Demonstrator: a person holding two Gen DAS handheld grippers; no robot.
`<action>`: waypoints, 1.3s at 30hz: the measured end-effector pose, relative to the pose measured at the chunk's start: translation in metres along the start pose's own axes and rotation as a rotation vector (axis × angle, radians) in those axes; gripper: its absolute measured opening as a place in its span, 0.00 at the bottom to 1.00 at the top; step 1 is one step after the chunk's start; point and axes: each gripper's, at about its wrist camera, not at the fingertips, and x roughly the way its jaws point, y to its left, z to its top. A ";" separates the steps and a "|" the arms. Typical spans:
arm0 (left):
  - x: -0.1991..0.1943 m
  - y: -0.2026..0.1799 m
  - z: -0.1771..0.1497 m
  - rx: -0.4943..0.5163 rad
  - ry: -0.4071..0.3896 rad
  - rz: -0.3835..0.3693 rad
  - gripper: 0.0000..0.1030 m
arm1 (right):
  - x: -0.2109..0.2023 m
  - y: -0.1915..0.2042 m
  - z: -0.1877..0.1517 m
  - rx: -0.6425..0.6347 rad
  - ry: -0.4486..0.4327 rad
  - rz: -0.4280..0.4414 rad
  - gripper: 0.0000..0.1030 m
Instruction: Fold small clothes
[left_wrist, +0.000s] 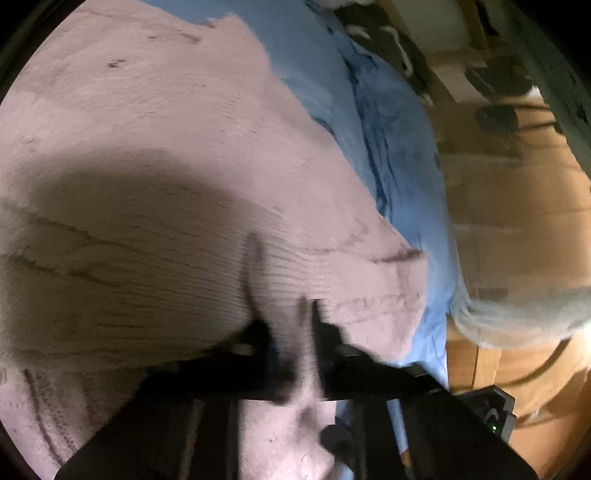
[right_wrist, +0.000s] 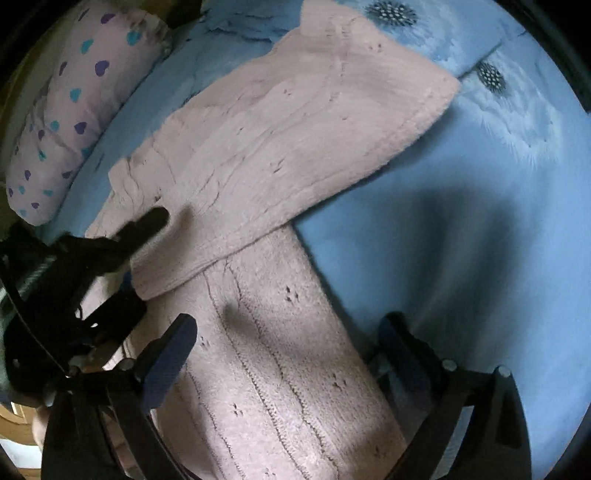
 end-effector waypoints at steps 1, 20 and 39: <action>-0.002 0.002 0.000 0.000 -0.004 0.003 0.00 | 0.000 -0.003 -0.001 0.015 0.004 0.008 0.94; -0.179 -0.026 0.005 0.261 -0.311 -0.043 0.00 | -0.037 0.014 0.033 -0.031 -0.311 -0.077 0.94; -0.203 0.106 0.032 0.098 -0.300 0.304 0.00 | 0.014 0.039 0.046 0.001 -0.309 -0.050 0.93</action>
